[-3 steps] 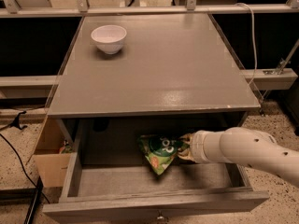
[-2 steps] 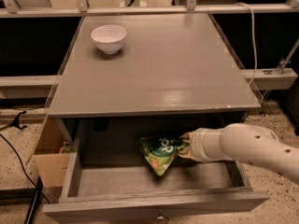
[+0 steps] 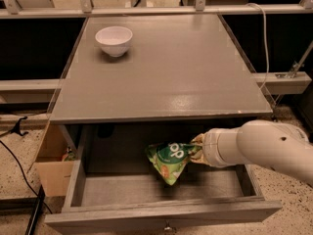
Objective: Pick green rice chip bag from top drawer and place on counter
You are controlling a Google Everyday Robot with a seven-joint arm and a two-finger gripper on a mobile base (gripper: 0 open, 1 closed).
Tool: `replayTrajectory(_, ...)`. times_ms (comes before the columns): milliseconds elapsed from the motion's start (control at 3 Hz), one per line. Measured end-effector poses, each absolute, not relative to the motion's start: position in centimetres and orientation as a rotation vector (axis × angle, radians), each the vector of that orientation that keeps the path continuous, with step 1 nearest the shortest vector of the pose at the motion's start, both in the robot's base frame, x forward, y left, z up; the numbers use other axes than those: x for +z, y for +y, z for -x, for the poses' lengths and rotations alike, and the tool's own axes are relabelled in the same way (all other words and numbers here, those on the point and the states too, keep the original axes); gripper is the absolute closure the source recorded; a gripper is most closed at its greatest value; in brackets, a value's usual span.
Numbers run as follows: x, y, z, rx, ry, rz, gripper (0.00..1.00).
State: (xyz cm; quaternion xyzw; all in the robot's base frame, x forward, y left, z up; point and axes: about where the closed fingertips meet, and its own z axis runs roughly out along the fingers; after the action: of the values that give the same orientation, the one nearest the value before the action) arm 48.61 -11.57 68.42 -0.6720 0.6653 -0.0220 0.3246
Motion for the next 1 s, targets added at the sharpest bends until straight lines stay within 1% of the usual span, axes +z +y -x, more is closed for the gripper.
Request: replayTrajectory(1000,76.8,-14.4,-43.6,-0.19,1.786,1.706,1.0)
